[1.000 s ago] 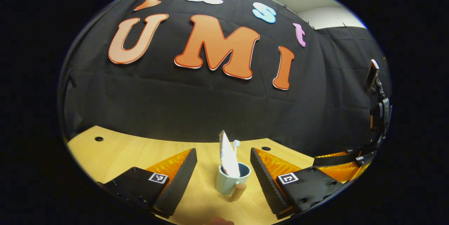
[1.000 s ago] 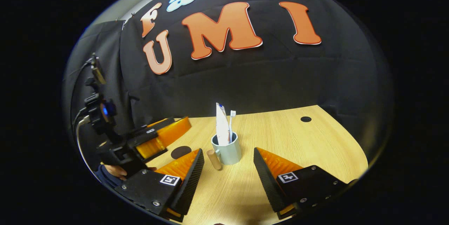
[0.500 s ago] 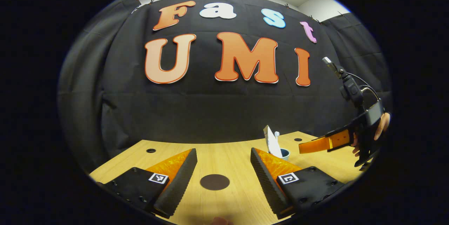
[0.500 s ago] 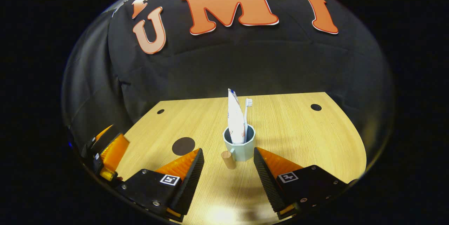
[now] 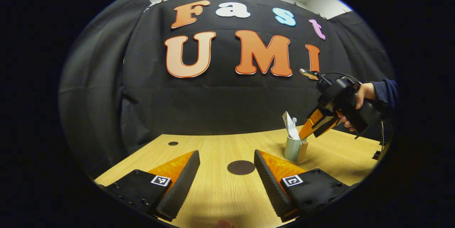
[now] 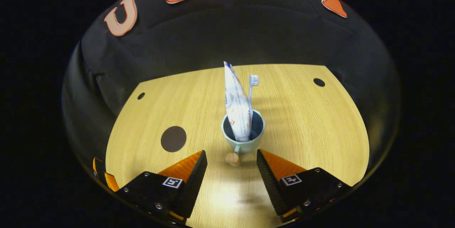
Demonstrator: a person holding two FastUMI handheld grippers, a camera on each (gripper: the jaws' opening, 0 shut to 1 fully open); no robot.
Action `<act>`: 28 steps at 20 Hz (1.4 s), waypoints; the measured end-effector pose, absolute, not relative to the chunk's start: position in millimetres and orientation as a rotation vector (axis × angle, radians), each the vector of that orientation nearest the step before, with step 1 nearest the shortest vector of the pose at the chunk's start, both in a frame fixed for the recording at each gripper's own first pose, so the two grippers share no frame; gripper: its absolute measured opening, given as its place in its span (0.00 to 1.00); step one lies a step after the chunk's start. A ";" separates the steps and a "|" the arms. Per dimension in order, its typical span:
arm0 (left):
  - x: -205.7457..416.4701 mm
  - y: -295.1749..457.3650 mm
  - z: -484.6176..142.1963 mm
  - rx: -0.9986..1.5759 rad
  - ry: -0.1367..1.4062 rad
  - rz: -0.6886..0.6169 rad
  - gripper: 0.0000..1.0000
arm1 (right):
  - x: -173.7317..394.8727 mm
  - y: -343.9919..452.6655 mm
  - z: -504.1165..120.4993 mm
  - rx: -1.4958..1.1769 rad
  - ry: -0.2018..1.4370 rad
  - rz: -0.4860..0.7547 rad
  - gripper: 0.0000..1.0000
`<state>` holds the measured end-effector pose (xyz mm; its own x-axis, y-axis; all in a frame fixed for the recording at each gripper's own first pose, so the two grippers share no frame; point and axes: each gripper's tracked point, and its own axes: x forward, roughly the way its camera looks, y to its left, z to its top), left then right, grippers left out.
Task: Put the toothbrush and toothpaste on the desktop into the cup, then pick up the cup and place it on the coaster on the desktop.
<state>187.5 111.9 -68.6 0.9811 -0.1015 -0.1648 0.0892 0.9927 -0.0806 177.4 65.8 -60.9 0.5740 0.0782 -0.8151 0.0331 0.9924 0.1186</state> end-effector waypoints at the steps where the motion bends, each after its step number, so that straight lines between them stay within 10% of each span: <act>1: 185.8 112.6 -74.9 -0.090 0.180 -0.099 0.98 | 178.5 64.9 -67.1 0.113 0.991 0.006 0.85; 11: 181.4 119.5 -111.6 -0.141 0.231 -0.097 0.98 | 198.7 55.8 -121.9 -0.013 1.127 -0.155 0.73; 18: 181.6 121.0 -129.0 -0.174 0.270 -0.093 0.98 | 195.4 51.8 -134.2 -0.010 1.141 -0.130 0.27; 28: 175.9 118.2 -148.3 -0.188 0.324 -0.079 0.98 | 202.0 52.3 -134.1 -0.025 1.085 -0.002 0.21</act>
<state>175.9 118.2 -148.3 0.9449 -0.1076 -0.3091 0.0475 0.9795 -0.1957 202.0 52.3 -134.1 0.4673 -0.0138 -0.8840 -0.0108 0.9997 -0.0213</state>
